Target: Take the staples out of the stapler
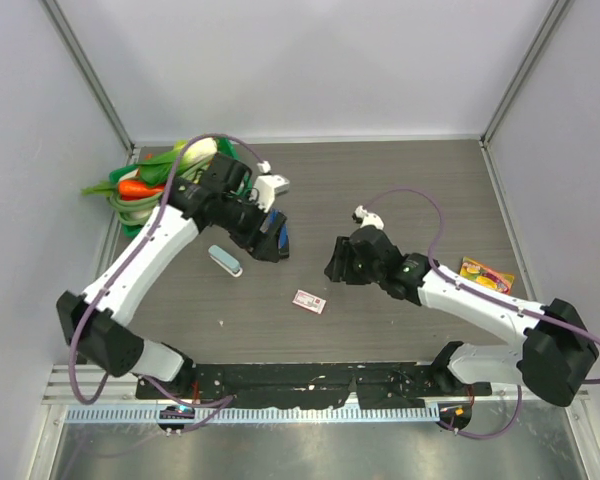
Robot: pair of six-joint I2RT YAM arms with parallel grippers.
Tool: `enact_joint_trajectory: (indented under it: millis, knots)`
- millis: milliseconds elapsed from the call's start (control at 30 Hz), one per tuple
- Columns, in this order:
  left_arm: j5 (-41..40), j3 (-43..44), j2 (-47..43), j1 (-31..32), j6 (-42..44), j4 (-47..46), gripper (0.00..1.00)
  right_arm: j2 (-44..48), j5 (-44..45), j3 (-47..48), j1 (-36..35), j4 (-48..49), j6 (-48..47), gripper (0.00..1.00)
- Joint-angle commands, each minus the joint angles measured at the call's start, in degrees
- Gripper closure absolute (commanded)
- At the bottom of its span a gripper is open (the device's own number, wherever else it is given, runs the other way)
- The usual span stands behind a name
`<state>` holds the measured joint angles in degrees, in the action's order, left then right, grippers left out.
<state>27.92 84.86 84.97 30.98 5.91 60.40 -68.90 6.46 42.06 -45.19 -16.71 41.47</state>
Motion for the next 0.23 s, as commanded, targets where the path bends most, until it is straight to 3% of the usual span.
enact_joint_trajectory:
  millis: [0,200]
  knots:
    - [-6.91,-2.58,-5.67,-3.02,0.15,4.73,0.25,-0.27,2.33,6.01,0.19,-2.45,-5.52,0.46]
    - [-10.51,-7.86,-12.54,-10.14,-0.02,3.41,0.22,1.22,2.24,8.38,0.19,-2.18,-7.63,0.45]
